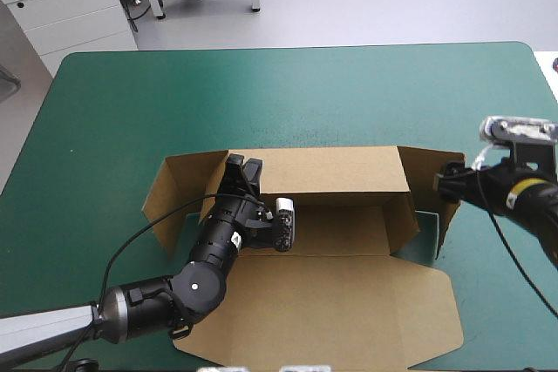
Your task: Fold the box
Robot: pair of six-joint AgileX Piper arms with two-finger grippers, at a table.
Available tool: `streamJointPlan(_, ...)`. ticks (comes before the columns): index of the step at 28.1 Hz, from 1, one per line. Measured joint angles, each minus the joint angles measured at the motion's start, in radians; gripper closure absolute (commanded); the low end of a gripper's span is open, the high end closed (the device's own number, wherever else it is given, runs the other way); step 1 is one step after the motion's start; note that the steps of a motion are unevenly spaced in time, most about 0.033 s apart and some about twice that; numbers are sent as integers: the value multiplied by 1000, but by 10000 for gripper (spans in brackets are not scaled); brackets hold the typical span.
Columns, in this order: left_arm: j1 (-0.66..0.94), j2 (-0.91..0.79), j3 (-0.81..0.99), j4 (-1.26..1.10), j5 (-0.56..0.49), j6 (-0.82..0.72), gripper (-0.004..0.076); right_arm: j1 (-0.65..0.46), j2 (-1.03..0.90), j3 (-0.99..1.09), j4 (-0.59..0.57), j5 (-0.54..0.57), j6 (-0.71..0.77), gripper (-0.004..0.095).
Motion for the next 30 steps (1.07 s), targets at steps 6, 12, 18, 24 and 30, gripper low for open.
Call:
streamJointPlan(6,0,0,0,0,0,0,734,-144,295,-321,108,74,-191,31)
streamJointPlan(12,0,0,0,0,0,-2,734,-370,530,-475,462,219,-457,32)
streamJointPlan(18,0,0,0,0,-1,-2,734,-466,669,-522,515,238,-526,31)
streamJointPlan(24,0,0,0,0,-1,-2,734,-468,655,-480,525,243,-587,31)
streamJointPlan(30,0,0,0,0,-1,-2,734,-468,595,-352,512,243,-615,31)
